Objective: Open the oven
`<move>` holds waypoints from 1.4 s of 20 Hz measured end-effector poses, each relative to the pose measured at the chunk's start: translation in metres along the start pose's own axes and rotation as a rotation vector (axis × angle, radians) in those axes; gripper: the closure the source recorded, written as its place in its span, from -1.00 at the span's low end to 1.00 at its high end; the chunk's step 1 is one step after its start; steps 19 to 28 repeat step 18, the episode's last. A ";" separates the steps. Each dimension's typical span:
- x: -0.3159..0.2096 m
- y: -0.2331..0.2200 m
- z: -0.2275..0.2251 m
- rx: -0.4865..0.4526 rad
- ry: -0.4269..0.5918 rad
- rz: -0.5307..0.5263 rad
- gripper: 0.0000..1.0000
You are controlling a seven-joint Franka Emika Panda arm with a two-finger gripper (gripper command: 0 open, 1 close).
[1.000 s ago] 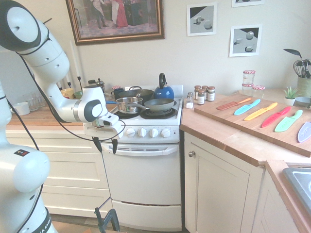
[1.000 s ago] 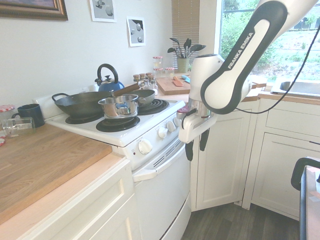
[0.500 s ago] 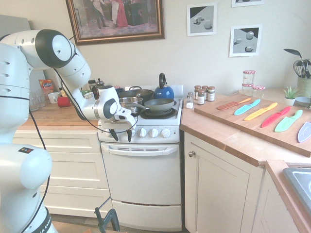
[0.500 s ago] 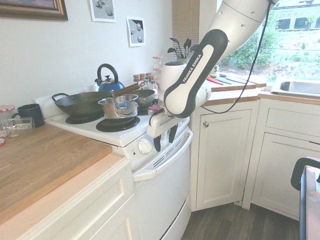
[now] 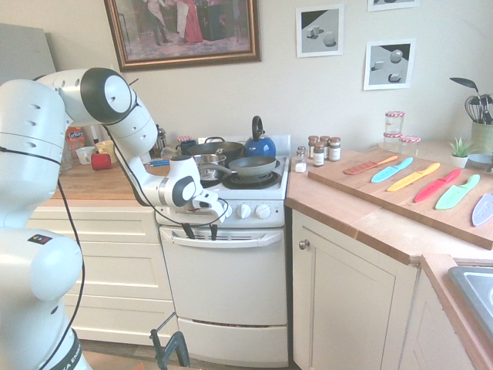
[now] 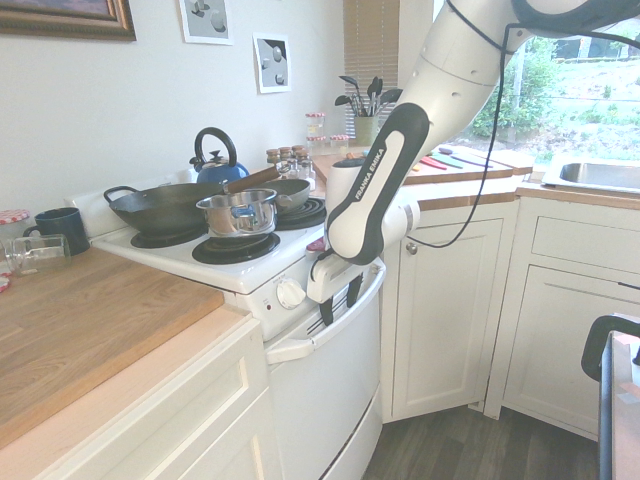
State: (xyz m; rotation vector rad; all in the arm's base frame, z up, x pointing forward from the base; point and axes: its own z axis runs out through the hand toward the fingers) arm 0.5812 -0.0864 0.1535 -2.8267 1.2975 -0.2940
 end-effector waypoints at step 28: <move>-0.008 0.248 0.002 -0.119 -0.135 -0.025 -1.00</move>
